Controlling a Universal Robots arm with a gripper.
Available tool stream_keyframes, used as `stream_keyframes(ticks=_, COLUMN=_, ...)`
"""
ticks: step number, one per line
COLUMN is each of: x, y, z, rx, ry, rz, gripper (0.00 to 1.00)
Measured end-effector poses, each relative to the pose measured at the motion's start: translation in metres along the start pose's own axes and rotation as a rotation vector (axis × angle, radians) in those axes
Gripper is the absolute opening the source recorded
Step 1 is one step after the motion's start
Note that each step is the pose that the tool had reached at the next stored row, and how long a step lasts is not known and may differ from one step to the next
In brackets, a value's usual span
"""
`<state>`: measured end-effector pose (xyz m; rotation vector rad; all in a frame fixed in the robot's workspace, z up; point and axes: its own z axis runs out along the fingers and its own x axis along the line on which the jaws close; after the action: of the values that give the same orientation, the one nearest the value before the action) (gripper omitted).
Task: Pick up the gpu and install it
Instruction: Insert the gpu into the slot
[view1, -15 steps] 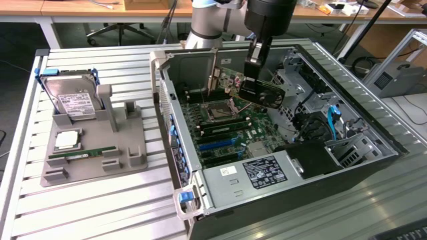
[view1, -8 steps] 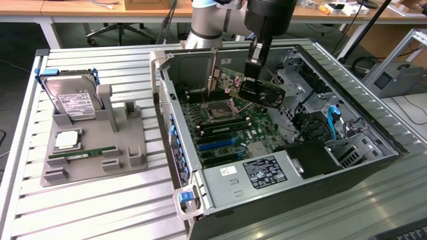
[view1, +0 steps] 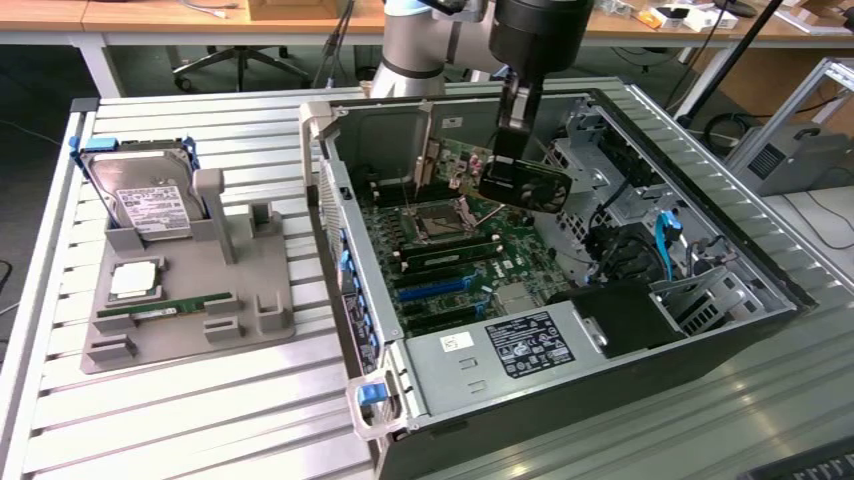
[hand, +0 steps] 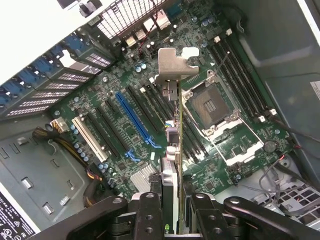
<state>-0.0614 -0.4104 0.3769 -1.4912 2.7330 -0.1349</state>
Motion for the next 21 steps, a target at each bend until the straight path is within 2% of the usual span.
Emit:
stream_keyframes(ticks=4, x=0.0000, y=0.0000, z=0.0002, rx=0.0014, ry=-0.0011, rz=-0.028, gripper=0.27)
stream_keyframes(ticks=21, x=0.0000, y=0.0000, z=0.0004, rx=0.0030, ry=-0.0024, rz=-0.060, gripper=0.27)
